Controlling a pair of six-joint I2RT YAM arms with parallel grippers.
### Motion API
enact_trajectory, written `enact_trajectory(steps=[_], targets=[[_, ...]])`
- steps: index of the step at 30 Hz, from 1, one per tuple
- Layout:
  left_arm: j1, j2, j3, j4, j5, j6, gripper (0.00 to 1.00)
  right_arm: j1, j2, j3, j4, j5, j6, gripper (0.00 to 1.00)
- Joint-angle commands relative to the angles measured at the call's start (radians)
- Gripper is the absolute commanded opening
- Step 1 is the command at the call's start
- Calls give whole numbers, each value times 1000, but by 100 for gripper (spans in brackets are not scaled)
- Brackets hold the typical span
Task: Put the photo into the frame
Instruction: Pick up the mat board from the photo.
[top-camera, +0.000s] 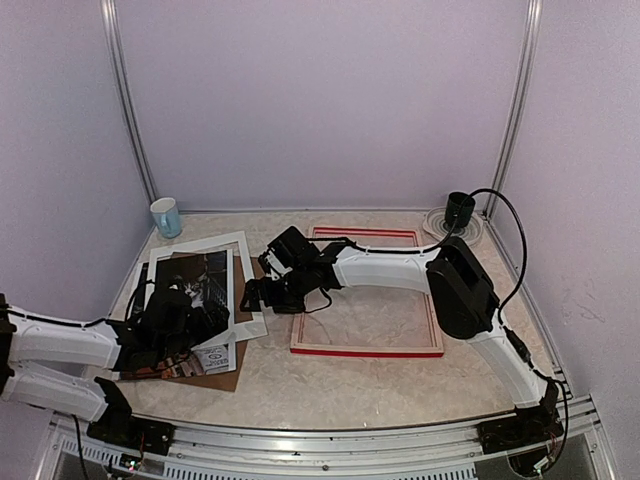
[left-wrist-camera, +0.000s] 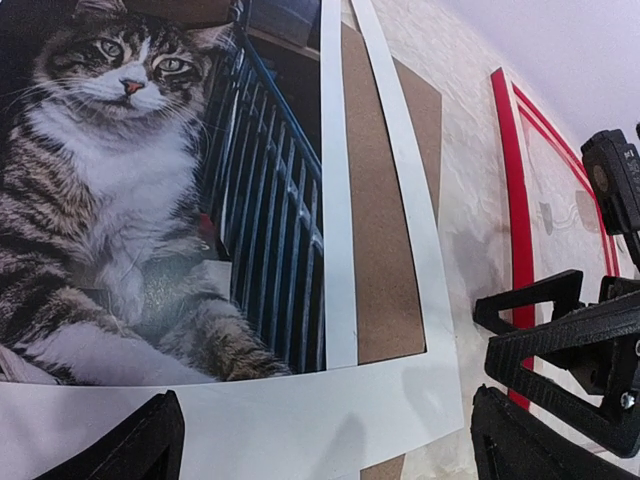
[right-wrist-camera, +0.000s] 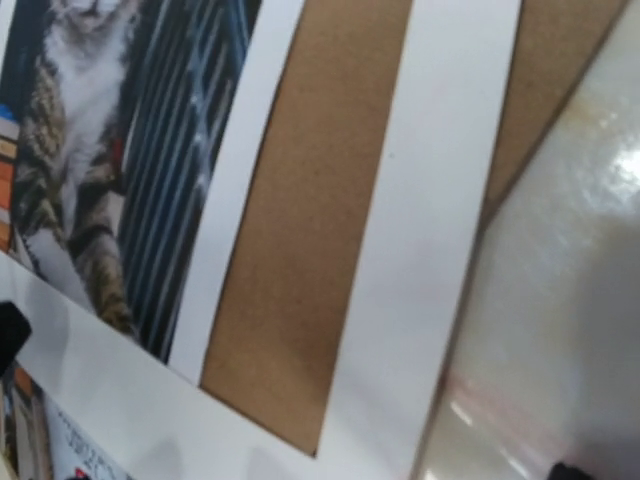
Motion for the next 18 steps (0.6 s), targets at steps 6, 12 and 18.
enact_trajectory(steps=[6,12,18], targets=[[-46,40,-49,92,30,-26,99,10,83,59,33,-93,114,99],[-84,114,-38,123,28,-28,99,10,93,39,72,-155,150,99],[-104,183,-38,154,31,-42,99,6,45,-44,151,-189,179,99]])
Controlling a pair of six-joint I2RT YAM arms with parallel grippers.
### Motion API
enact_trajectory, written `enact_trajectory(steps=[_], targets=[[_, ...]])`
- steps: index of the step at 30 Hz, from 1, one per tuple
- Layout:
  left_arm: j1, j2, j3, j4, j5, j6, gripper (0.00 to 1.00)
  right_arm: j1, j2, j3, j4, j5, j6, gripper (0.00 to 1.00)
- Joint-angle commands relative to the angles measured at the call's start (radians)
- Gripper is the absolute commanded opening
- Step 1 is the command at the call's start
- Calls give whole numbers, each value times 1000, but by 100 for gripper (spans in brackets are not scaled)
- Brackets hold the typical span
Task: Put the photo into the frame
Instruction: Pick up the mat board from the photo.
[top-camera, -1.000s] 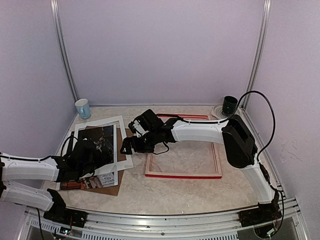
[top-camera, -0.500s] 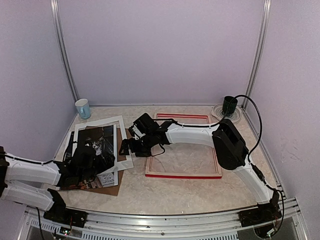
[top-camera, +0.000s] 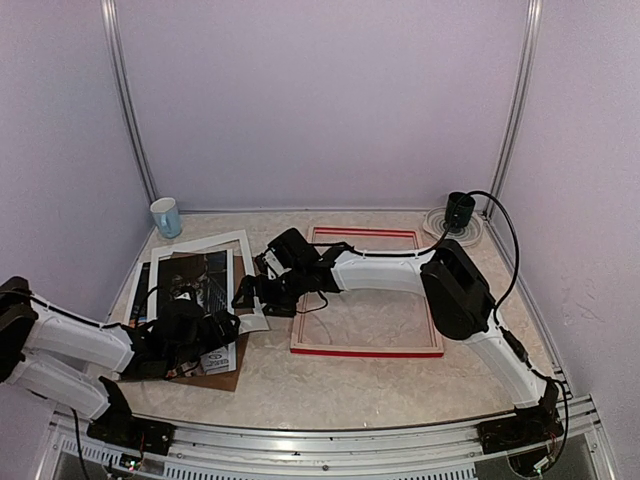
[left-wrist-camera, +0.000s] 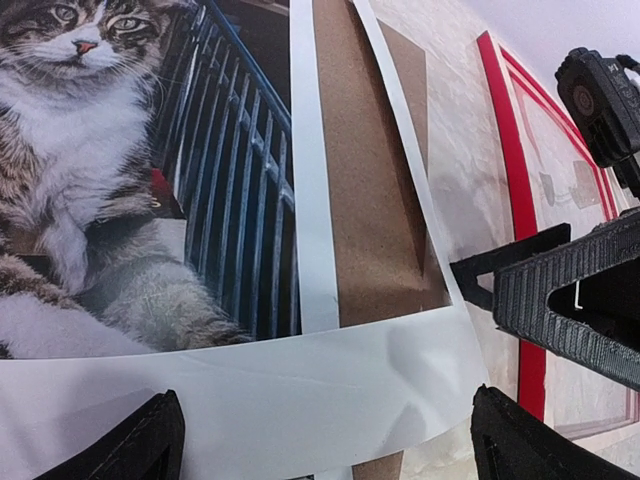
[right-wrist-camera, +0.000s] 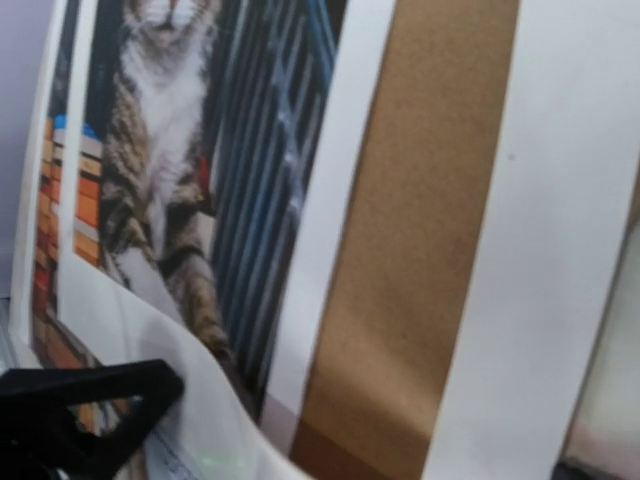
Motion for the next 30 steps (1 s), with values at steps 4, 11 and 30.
enact_trajectory(steps=[4,11,30], targets=[[-23,46,-5,-11,38,-27,99,-12,-82,-213,177,-120,98,99],[-25,23,7,-40,13,-17,99,-42,-182,-391,427,-207,194,98],[-52,26,21,-45,-5,-25,99,-46,-71,-297,408,-298,172,31]])
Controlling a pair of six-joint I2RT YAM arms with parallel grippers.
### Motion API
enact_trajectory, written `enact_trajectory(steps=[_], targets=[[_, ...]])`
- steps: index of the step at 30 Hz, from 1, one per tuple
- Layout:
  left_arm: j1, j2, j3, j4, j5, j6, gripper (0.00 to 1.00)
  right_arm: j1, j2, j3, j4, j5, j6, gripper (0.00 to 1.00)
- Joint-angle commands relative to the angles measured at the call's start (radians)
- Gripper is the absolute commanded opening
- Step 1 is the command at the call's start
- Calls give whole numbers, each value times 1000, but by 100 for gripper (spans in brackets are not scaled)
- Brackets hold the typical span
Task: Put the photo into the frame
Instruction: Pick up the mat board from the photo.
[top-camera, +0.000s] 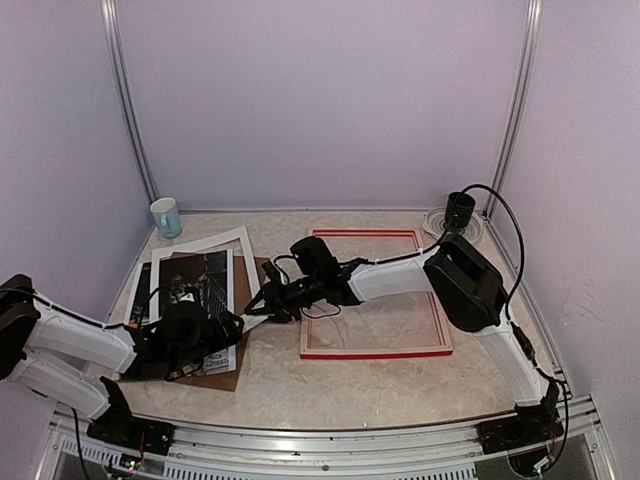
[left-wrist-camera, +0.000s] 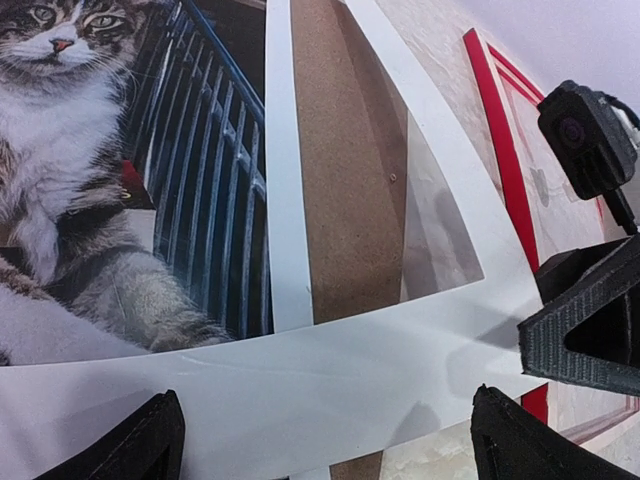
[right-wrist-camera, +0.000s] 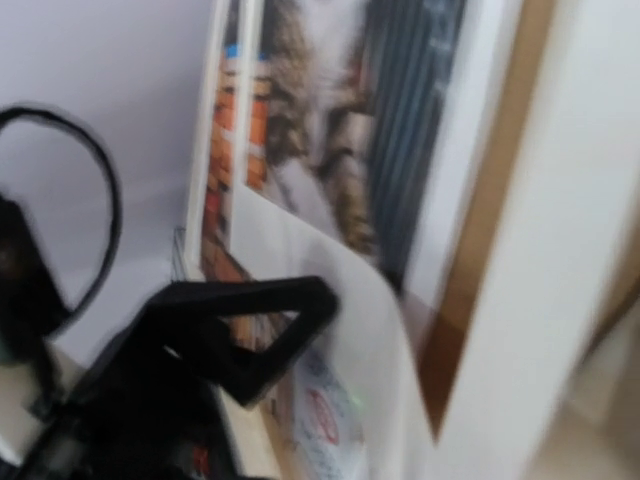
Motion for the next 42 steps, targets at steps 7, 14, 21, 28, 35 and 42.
enact_trajectory(steps=[7,14,21,28,35,42], targets=[[-36,-54,31,-125,-22,-13,99,-2,-12,41,-144,71,-105,12],[-58,-126,53,-186,-64,-7,99,-10,-76,-5,-143,94,-123,0],[-64,-215,63,-228,-77,5,99,-47,-235,-204,-38,91,-96,0],[-66,-249,79,-256,-97,22,99,-101,-465,-501,36,122,-96,0],[-69,-203,94,-234,-100,28,99,-161,-639,-710,24,170,-157,0],[-69,-156,99,-233,-117,7,99,-207,-727,-741,-69,247,-237,0]])
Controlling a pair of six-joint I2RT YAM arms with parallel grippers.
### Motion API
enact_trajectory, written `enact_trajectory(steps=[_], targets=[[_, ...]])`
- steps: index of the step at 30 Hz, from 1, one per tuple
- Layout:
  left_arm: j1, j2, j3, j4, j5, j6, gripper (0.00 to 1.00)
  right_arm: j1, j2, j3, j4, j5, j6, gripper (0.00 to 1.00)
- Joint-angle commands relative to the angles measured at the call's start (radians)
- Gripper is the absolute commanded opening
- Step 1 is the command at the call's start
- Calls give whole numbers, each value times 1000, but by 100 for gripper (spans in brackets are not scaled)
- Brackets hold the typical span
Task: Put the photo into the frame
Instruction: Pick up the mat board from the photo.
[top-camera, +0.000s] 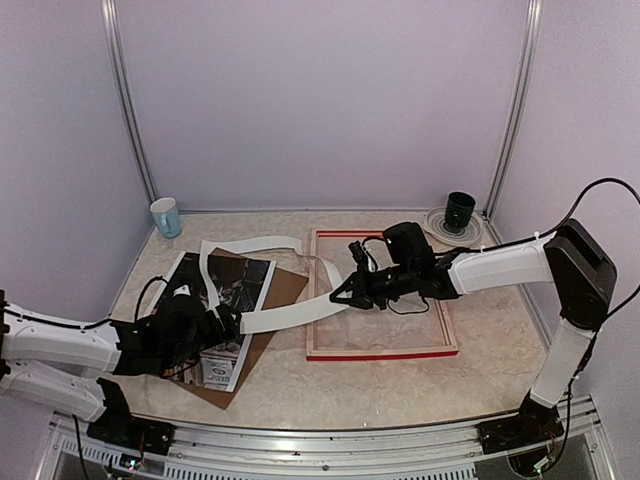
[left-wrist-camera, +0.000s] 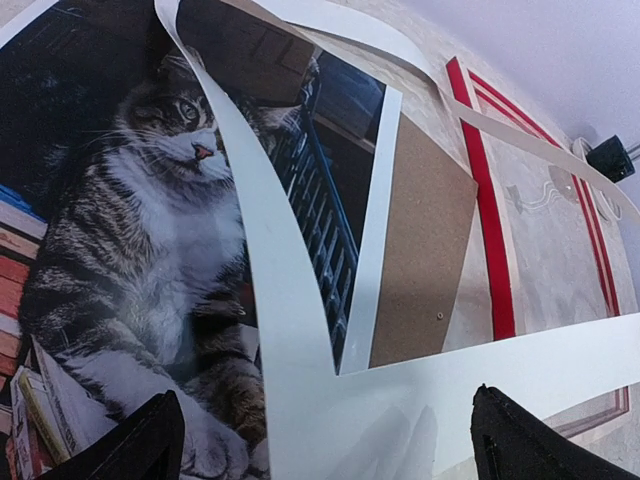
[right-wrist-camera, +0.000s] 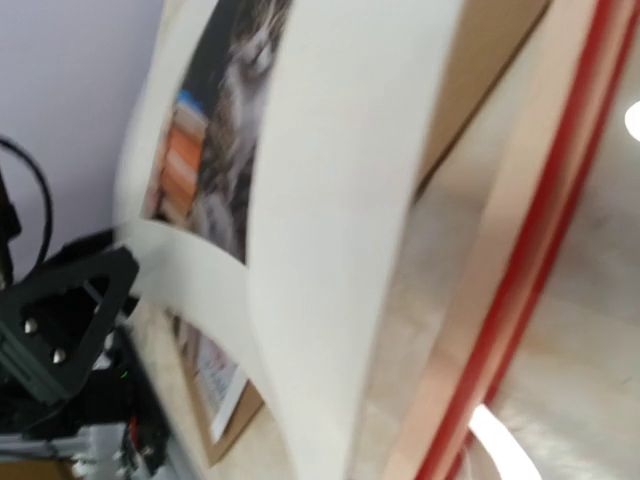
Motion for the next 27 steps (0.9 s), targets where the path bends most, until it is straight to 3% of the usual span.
enact_trajectory(steps=[1,8,15,20,27], targets=[[-6,17,25,-1,-31,-5,99,-29,-84,-7,-84,85,-82,0],[-7,-37,6,-16,-77,-30,99,-28,-76,80,-157,23,-201,4],[-5,-174,-5,-122,-218,-103,99,23,111,290,-153,-122,-228,6],[30,-312,-13,-292,-298,-206,99,62,186,454,-267,-55,-295,6],[125,-428,-34,-410,-280,-215,99,81,130,590,-452,126,-459,6]])
